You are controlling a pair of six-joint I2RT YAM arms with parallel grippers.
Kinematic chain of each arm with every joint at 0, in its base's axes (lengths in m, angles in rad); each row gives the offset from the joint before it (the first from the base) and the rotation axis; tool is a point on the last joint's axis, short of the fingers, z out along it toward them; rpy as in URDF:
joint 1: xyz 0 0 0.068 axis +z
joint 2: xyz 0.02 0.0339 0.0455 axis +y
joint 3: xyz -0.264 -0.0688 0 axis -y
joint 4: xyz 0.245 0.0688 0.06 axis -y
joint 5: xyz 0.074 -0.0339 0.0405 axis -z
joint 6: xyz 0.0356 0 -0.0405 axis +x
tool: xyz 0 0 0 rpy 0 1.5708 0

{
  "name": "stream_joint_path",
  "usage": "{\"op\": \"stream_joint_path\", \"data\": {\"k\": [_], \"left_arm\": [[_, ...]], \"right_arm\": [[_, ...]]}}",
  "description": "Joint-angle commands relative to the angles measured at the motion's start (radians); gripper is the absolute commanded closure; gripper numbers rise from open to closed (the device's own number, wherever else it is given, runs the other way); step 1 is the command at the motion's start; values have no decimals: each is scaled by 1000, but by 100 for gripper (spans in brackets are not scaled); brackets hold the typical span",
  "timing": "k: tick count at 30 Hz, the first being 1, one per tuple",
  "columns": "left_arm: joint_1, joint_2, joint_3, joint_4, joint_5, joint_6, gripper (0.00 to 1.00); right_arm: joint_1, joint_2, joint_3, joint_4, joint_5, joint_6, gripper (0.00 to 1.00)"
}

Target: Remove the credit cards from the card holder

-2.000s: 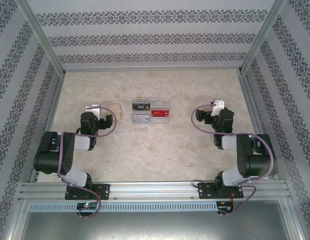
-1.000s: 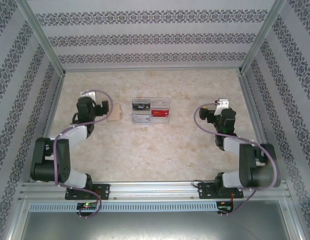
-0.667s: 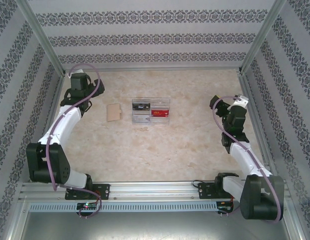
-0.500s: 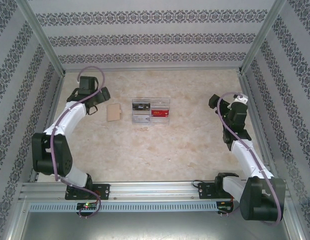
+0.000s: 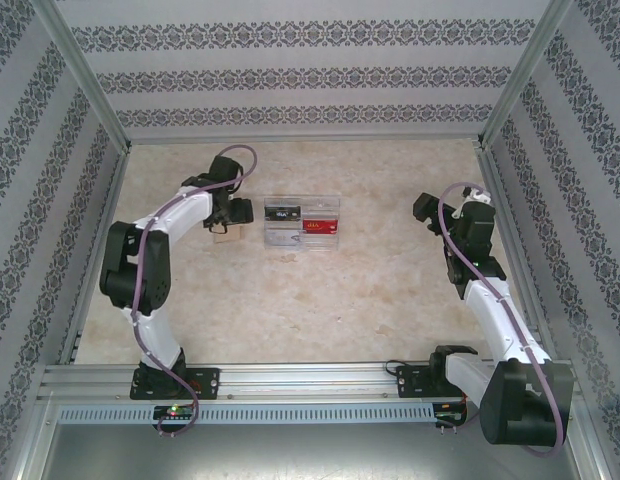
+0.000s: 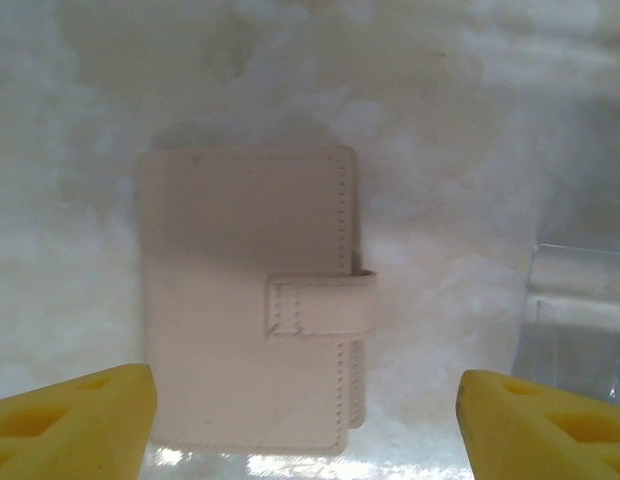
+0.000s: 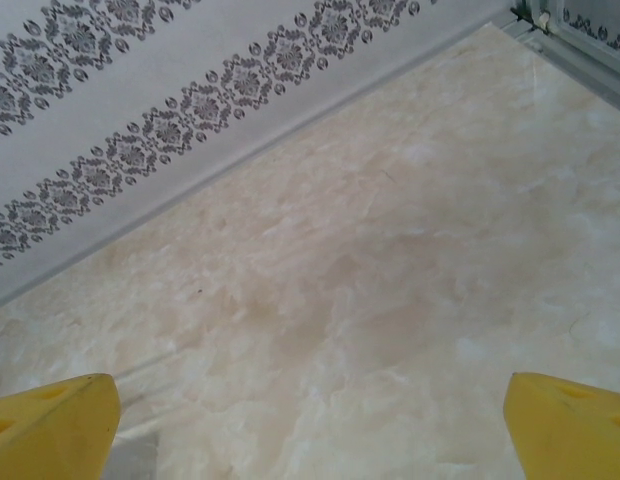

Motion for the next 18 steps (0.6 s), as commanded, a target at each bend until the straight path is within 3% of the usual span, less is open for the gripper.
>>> {"op": "stream_joint_path", "data": {"k": [1,14,18], "left_arm": [[-16,60,50,-99,-63,43,23],[-17,189,87,-145,-121,43,29],[-18,183,80,-154,-145,46,46]], "right_arm": [[14,-7,27,-25,-24,1,2],[18,26,54,-58,-25,0,2],[20,39,62,-65,-31,2,2]]}}
